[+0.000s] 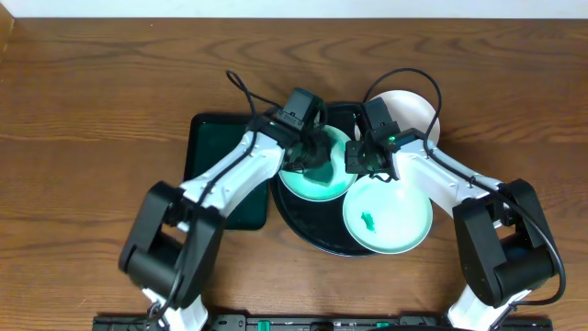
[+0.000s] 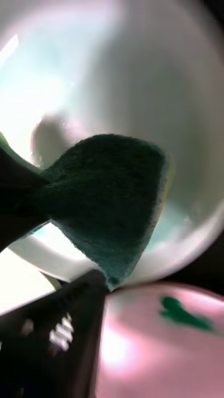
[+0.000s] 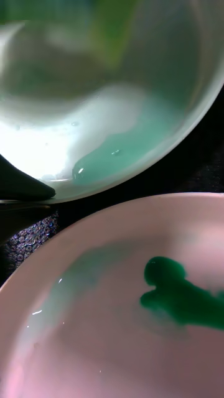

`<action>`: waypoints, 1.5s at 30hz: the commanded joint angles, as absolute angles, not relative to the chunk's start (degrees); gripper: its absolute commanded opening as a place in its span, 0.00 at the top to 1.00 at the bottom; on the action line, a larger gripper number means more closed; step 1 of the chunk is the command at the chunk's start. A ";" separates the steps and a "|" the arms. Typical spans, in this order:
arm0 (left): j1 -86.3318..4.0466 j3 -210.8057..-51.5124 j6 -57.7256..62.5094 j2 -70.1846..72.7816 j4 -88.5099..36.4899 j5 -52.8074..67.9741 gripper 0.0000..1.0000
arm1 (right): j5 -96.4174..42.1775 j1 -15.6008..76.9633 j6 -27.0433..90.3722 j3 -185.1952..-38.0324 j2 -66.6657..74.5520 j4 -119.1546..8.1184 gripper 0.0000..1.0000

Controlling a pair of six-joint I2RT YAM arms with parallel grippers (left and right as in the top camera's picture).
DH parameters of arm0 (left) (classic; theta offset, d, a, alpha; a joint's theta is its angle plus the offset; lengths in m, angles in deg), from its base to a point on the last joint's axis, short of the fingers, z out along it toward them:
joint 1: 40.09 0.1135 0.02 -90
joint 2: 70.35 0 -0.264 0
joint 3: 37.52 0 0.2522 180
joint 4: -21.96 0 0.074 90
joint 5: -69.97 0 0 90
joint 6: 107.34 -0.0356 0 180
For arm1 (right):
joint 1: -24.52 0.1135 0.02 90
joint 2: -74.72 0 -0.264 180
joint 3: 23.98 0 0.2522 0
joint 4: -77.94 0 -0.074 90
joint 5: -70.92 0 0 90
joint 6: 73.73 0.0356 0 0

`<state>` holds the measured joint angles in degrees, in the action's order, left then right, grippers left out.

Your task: Clean dirty plates on tray and stack at the side

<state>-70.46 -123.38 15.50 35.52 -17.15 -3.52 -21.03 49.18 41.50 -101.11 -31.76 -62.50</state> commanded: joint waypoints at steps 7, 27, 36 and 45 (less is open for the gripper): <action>-70.40 -123.47 15.67 32.56 -18.74 -21.46 0.93 | -23.66 50.12 41.48 -100.91 -32.55 -62.81 0.99; -70.68 -122.70 15.74 42.36 -18.50 -19.02 0.93 | -23.66 50.12 41.48 -100.91 -32.55 -62.83 0.99; -71.10 -122.70 15.28 43.10 -18.26 -4.74 0.93 | -23.66 50.12 41.48 -100.91 -32.55 -62.83 0.99; -71.05 -122.81 12.33 38.44 -18.98 -2.25 0.93 | -23.66 50.12 41.48 -100.91 -32.55 -62.83 0.99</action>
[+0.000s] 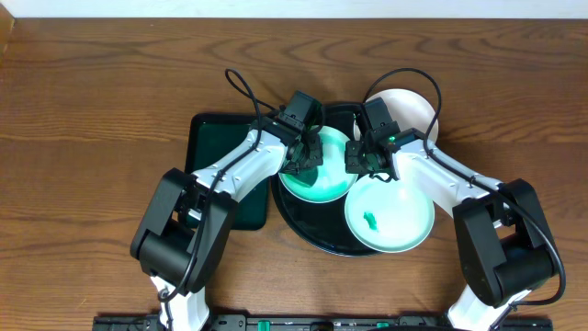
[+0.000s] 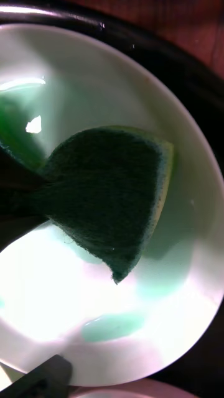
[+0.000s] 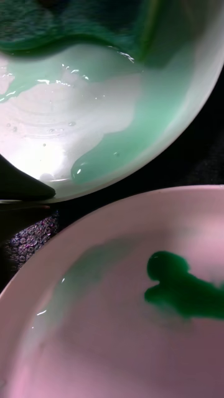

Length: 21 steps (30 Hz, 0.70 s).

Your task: Clean dirty plates on tray and stack at the side

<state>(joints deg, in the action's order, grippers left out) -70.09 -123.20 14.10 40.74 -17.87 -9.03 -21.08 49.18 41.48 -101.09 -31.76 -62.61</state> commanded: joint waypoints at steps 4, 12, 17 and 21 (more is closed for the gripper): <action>-70.77 -122.81 10.32 32.61 -19.42 -3.74 0.93 | -23.66 50.12 41.48 -100.91 -32.55 -62.83 0.99; -67.29 -122.81 7.95 20.06 -27.62 -13.92 0.93 | -23.68 50.12 41.48 -100.91 -32.55 -62.83 0.99; -62.99 -122.81 6.36 15.36 -37.10 -21.60 0.93 | -23.66 50.12 41.48 -100.91 -32.55 -62.83 0.99; -58.75 -122.79 4.06 14.53 -44.84 -23.80 0.92 | -23.66 50.12 41.48 -100.91 -32.55 -62.81 0.99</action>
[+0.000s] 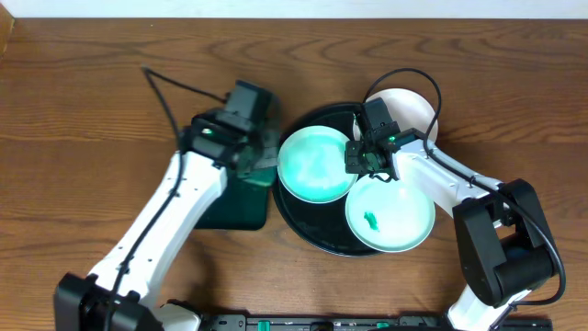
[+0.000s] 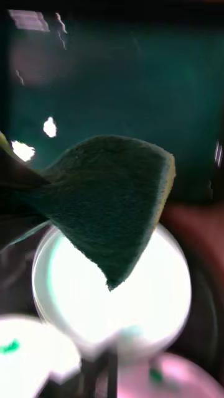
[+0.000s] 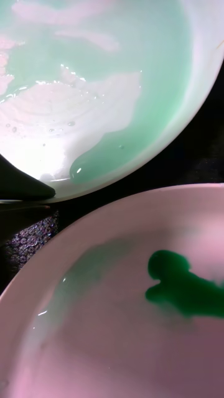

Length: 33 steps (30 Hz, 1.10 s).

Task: Clean dirty plates on tray and stack at the side
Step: 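Carry the green sponge with the left gripper into the dark green dish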

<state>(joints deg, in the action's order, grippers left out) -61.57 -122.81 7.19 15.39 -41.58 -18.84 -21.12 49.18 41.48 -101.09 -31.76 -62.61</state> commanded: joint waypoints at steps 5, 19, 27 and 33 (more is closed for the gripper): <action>-54.03 -122.07 0.41 14.73 -51.53 -23.80 0.93 | -23.66 50.12 41.48 -100.91 -32.55 -62.81 0.99; -47.97 -112.56 -1.05 14.73 -46.28 -24.22 0.93 | -23.66 50.12 41.48 -100.91 -32.55 -62.79 0.99; -47.89 -107.20 -3.39 14.73 -37.08 -20.81 0.92 | -23.66 50.12 41.48 -100.91 -32.55 -62.81 0.99; -47.89 -106.31 -3.83 15.17 -32.84 -19.63 0.93 | -23.66 50.25 41.48 -100.91 -32.55 -62.79 0.99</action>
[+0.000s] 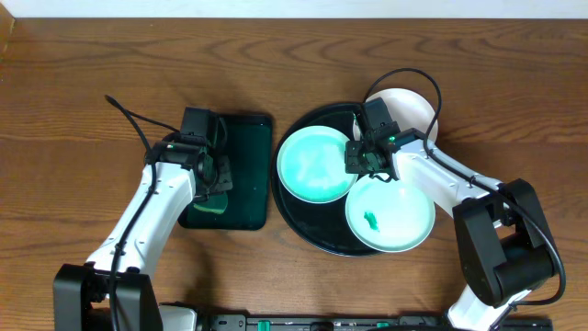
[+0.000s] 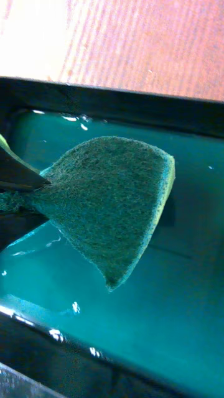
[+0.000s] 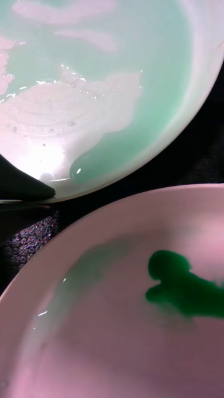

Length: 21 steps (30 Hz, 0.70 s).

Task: Clean dirty plates on tray and stack at the side
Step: 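Carry the green sponge with the left gripper into the dark green dish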

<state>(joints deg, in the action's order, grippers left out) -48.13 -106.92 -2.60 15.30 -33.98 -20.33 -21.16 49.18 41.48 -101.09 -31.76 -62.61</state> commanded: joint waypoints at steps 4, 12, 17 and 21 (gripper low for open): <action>-47.89 -104.69 -3.83 15.39 -29.10 -19.63 0.93 | -23.66 50.23 41.48 -100.91 -32.55 -62.81 0.99; -47.89 -99.03 -3.83 15.39 -20.47 -19.61 0.93 | -23.66 50.23 41.48 -100.91 -32.55 -62.79 0.99; -47.89 -97.41 -3.83 15.39 -18.66 -19.63 0.93 | -23.66 50.23 41.46 -100.91 -32.55 -62.81 0.99; -47.89 -97.24 -3.80 15.41 -18.59 -19.61 0.93 | -23.63 50.30 41.46 -100.91 -32.55 -62.79 0.99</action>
